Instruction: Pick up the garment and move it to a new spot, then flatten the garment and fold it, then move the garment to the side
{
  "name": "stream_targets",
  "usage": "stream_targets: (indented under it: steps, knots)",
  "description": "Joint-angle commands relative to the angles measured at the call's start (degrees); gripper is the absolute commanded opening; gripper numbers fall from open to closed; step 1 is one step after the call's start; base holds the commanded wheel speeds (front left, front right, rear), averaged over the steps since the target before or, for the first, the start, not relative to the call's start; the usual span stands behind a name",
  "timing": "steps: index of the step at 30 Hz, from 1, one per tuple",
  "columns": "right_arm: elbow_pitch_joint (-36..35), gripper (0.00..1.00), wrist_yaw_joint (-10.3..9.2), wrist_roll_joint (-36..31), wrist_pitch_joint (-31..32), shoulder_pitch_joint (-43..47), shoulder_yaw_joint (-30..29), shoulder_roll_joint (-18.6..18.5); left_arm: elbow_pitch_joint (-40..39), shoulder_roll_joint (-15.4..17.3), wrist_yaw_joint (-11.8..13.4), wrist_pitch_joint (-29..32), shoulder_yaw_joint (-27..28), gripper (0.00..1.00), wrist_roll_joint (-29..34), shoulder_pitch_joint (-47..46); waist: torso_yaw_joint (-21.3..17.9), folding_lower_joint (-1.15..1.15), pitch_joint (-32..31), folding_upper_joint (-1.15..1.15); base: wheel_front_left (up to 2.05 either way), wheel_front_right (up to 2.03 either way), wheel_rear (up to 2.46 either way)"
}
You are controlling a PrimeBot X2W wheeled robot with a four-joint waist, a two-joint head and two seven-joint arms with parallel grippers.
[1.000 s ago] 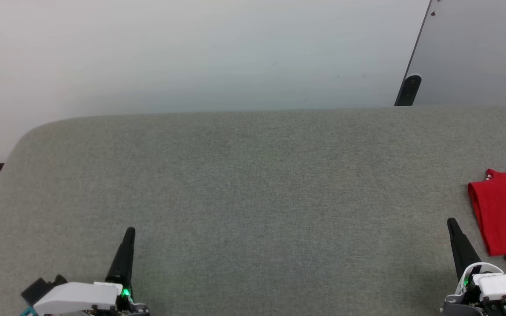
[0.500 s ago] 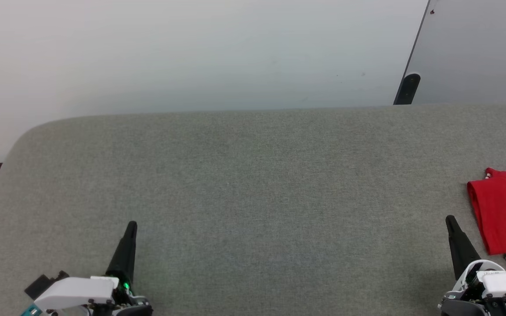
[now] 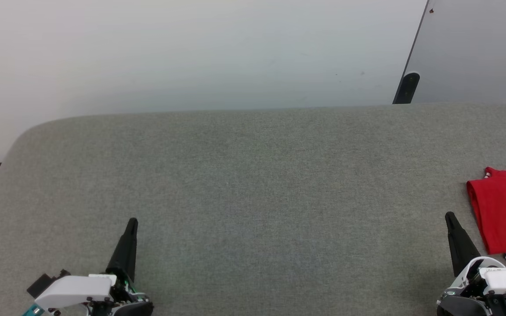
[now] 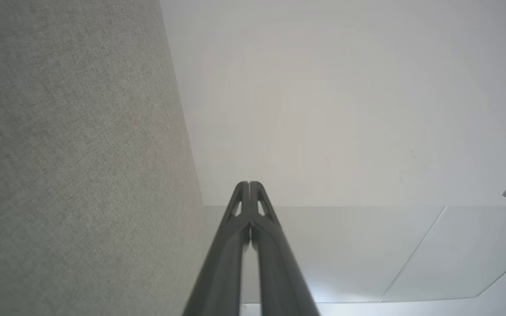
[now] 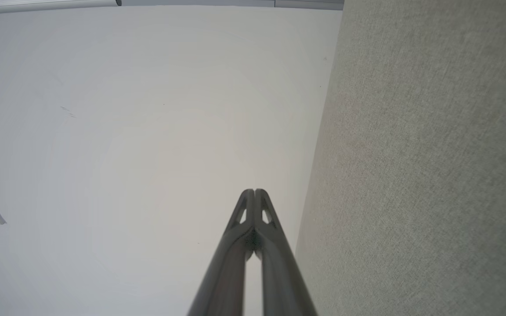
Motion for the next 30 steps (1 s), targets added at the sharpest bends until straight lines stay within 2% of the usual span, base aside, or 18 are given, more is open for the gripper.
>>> stream_targets:
  steps: [1,30]
  knots:
    - [0.03,0.0,-0.08,0.1,0.05,-0.21,-0.02,0.21,0.09,-0.01,-0.33,0.2,0.16,0.0,-0.14,-0.67,0.0,0.0,0.0,0.0,0.0,0.0,0.0]
    - [0.03,0.0,-0.08,0.12,0.04,-0.21,0.0,0.21,0.07,-0.02,-0.33,0.18,0.13,0.0,-0.16,-0.65,0.0,0.0,0.0,0.0,0.0,0.0,0.0]
